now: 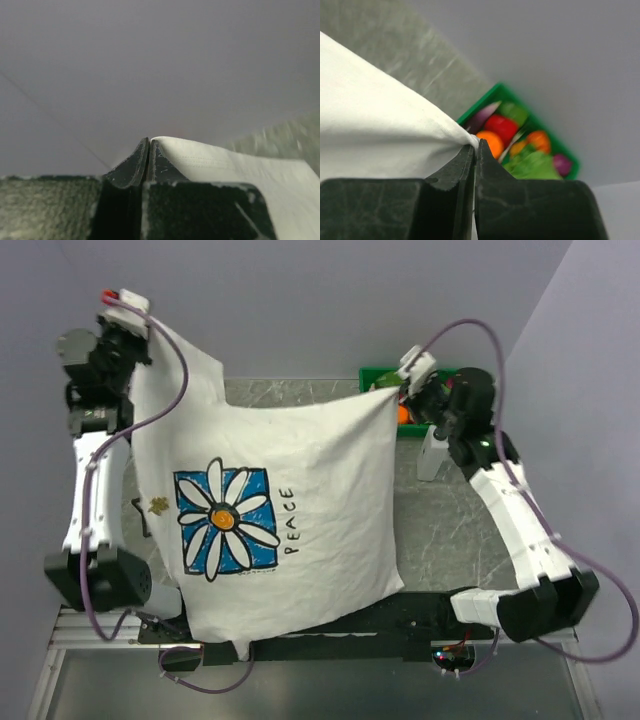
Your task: Remove the brooch from the garment
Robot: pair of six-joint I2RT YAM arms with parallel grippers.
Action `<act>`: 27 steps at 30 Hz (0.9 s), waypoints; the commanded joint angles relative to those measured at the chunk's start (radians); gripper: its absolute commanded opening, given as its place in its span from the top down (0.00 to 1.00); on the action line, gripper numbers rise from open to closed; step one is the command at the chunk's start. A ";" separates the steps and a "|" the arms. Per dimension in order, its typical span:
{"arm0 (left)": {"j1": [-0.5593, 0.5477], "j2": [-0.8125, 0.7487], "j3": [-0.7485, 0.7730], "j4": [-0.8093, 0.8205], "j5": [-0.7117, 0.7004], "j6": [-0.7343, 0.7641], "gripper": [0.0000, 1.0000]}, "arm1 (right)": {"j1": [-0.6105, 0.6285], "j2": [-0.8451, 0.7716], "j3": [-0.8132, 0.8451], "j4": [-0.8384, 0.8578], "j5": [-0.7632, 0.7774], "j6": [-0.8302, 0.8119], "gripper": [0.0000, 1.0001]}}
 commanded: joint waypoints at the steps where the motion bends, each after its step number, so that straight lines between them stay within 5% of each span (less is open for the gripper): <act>1: -0.004 0.120 -0.073 0.005 0.054 0.079 0.99 | 0.029 0.116 -0.042 0.104 0.115 -0.014 1.00; 8: -0.020 0.451 0.104 -0.105 0.069 0.021 0.99 | 0.027 0.483 0.173 0.149 0.286 0.007 1.00; 19: -0.059 0.600 0.187 -0.064 -0.046 -0.028 0.99 | 0.024 1.016 0.743 0.052 0.418 -0.030 1.00; 22: -0.060 0.609 0.202 -0.061 -0.066 -0.030 0.98 | 0.022 1.053 0.823 0.026 0.424 -0.020 1.00; 24: -0.062 0.597 0.211 -0.073 -0.066 -0.031 0.75 | 0.026 1.046 0.819 0.020 0.420 -0.007 0.86; 25: -0.062 0.588 0.216 -0.082 -0.063 -0.042 0.65 | 0.026 1.017 0.814 0.009 0.409 -0.001 0.70; 26: -0.060 0.557 0.222 -0.102 -0.066 -0.048 0.40 | 0.026 0.998 0.807 0.006 0.403 0.010 0.59; 27: -0.062 0.537 0.222 -0.113 -0.066 -0.056 0.33 | 0.029 0.975 0.784 0.003 0.395 0.027 0.50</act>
